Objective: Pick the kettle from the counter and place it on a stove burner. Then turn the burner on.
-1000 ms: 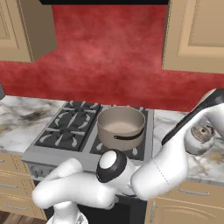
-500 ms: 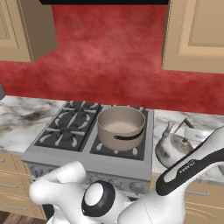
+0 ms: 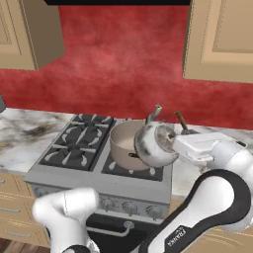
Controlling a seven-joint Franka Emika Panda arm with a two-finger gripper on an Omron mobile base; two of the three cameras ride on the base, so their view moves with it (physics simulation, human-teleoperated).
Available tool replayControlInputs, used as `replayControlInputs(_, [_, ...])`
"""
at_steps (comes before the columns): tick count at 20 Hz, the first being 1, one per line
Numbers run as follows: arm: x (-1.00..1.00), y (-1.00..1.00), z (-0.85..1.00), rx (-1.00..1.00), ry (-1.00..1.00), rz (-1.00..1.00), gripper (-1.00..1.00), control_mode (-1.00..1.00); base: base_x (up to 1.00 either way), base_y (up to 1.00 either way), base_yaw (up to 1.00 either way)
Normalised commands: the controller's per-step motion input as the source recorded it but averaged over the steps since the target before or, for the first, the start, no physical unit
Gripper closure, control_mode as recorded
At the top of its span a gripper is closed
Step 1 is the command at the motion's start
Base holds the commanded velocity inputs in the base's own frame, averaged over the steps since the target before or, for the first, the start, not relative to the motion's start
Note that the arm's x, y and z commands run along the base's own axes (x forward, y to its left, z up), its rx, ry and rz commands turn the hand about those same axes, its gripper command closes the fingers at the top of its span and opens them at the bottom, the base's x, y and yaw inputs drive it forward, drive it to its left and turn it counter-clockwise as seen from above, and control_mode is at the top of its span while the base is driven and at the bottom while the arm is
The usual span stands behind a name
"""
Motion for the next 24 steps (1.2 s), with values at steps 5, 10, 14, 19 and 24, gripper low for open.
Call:
replayControlInputs(5, [-0.16, 1.0, 0.1, 0.15, -0.3, 0.0, 1.0, -1.0, 0.0, 0.0, 0.0])
replayControlInputs(10, [0.0, 1.0, 0.02, -0.01, -0.16, -0.01, 1.0, -1.0, 0.0, 0.0, 0.0])
replayControlInputs(14, [0.06, 1.0, 0.56, -0.18, -0.01, -0.04, 1.0, -1.0, 0.0, 0.0, 0.0])
replayControlInputs(19, [0.09, 0.96, 0.71, -0.25, 0.22, 0.0, 1.0, -1.0, 0.0, 0.0, 0.0])
replayControlInputs(24, [0.17, 0.98, 0.29, -0.32, 0.38, 0.0, 1.0, -1.0, 0.0, 0.0, 0.0])
